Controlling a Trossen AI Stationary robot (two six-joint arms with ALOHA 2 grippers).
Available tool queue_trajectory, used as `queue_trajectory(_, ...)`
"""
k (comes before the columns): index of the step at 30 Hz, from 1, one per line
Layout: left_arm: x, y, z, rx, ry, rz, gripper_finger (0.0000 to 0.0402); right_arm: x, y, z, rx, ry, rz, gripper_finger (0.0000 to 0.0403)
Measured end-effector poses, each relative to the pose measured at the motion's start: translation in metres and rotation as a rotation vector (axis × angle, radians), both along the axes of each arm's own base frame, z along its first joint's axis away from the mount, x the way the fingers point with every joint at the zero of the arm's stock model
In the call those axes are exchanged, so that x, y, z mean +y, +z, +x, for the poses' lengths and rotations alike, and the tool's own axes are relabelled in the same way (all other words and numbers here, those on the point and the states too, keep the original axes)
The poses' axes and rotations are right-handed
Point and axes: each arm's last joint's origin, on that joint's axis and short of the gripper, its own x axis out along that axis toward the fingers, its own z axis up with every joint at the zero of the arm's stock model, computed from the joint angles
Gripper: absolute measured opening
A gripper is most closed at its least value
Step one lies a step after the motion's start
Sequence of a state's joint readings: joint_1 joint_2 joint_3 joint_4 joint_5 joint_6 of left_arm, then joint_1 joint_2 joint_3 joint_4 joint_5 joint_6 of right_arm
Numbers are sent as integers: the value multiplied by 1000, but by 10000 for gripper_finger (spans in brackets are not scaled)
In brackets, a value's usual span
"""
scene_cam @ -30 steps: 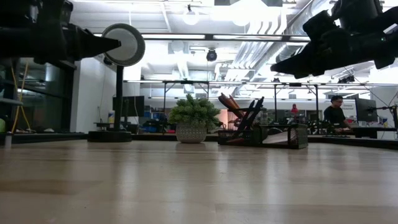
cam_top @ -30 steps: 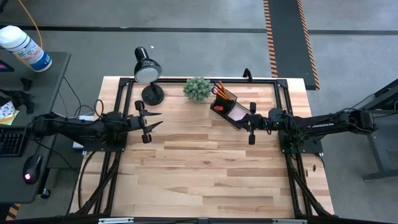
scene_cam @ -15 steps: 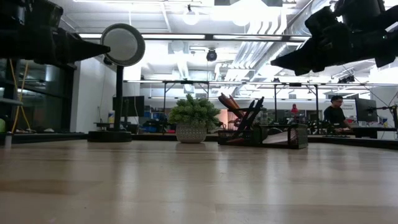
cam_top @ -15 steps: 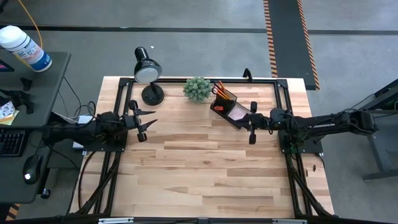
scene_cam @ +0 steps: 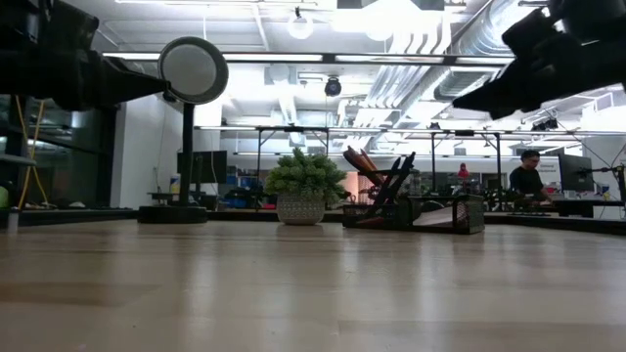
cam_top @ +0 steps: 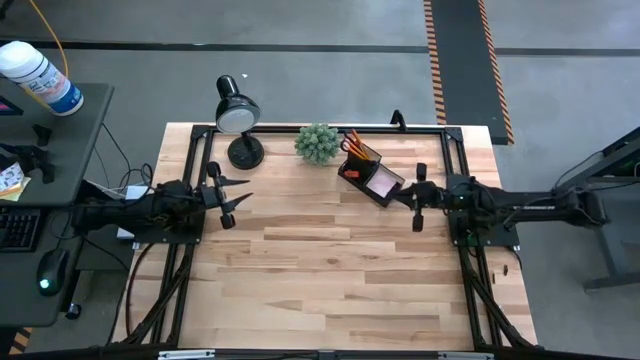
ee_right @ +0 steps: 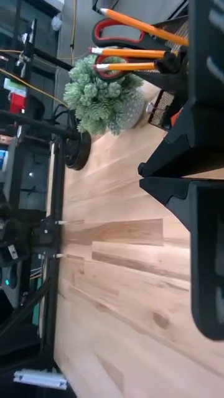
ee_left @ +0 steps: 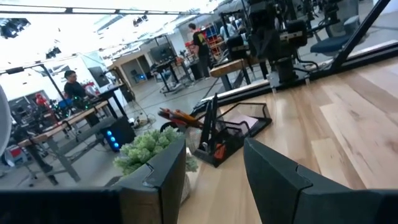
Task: Pick and place office supplies into organizer
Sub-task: Return to Home Position
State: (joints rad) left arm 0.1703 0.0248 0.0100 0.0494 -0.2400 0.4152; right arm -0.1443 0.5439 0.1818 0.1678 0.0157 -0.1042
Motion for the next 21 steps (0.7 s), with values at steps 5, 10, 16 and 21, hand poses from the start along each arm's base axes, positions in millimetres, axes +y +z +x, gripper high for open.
queue_trajectory(5,0,-2,2,21,0,-7,150,3,5,-12,-31,31,34,0)
queue_trajectory(10,1,-4,4,44,0,-31,150,5,8,-23,-62,46,37,0)
queue_trajectory(16,1,-8,6,83,0,-41,150,7,16,-34,-156,49,29,0)
queue_trajectory(21,1,-9,7,95,0,-43,150,8,19,-41,-197,54,30,0)
